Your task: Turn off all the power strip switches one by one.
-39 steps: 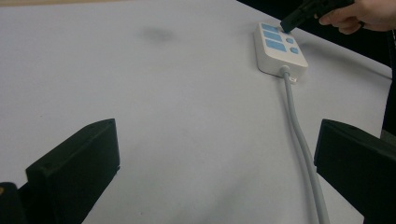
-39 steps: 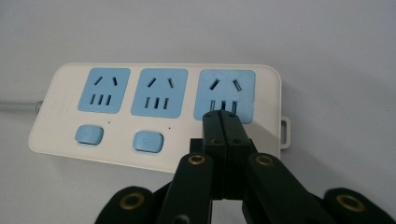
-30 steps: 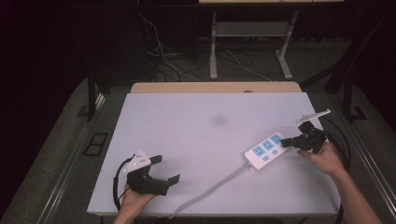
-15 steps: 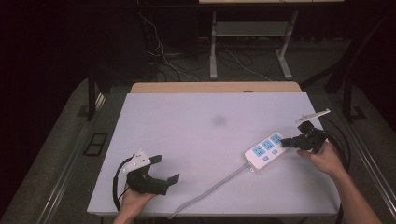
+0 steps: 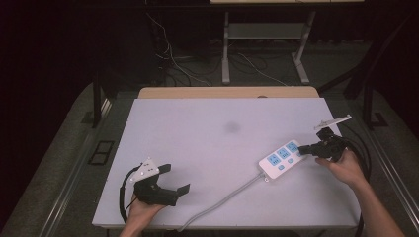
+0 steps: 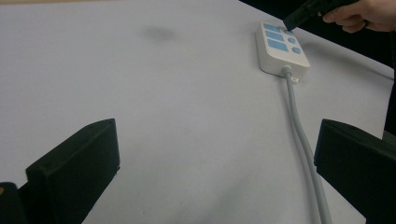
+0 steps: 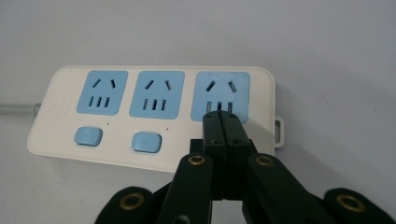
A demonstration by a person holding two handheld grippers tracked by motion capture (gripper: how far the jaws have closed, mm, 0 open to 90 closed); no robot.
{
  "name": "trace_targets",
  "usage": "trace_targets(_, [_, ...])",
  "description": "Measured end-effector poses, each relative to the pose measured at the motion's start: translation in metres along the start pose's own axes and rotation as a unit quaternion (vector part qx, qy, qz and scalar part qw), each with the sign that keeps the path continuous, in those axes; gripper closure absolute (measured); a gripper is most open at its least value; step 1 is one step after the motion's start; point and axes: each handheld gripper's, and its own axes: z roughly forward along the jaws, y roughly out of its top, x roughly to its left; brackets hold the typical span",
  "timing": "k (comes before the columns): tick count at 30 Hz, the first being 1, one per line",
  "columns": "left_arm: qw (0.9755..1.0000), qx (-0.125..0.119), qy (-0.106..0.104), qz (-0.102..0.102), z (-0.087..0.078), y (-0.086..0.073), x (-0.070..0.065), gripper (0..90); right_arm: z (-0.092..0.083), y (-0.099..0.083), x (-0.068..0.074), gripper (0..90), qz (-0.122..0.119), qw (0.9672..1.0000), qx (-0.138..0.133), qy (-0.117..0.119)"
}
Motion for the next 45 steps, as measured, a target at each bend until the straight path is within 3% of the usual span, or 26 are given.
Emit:
trace_targets(7, [1.0, -0.001, 0.0, -0.002, 0.0, 0.0, 0.0, 0.0, -0.01, -0.001, 0.0, 89.4, 0.019, 0.9996, -0.022, -0.005])
trace_targets(17, [1.0, -0.004, 0.0, -0.001, -0.001, 0.0, -0.001, 0.0, -0.032, -0.002, 0.011, 71.6, 0.048, 0.9963, -0.071, -0.008])
trace_targets(25, [1.0, -0.006, 0.0, -0.003, -0.002, 0.0, 0.0, 0.0, -0.042, -0.01, 0.02, 54.0, 0.062, 0.9935, -0.094, -0.015])
trace_targets(35, [1.0, -0.008, 0.0, -0.003, -0.002, 0.001, -0.001, 0.0, -0.047, -0.028, 0.037, 28.3, 0.081, 0.9875, -0.134, -0.018])
trace_targets(41, [1.0, -0.008, 0.0, -0.003, -0.002, 0.001, -0.001, 0.0, -0.046, -0.037, 0.049, 11.3, 0.08, 0.9855, -0.148, -0.02])
trace_targets(43, [1.0, -0.008, 0.0, -0.003, -0.002, 0.0, -0.001, 0.0, -0.047, -0.039, 0.054, 9.4, 0.075, 0.9855, -0.151, -0.019])
trace_targets(44, [1.0, -0.008, 0.0, -0.003, -0.002, 0.001, -0.001, 0.0, -0.047, -0.04, 0.056, 0.9, 0.075, 0.9854, -0.151, -0.019])
trace_targets(45, [1.0, -0.009, 0.0, -0.003, -0.003, 0.001, -0.001, 0.0, -0.047, -0.041, 0.058, 0.2, 0.072, 0.986, -0.15, -0.015])
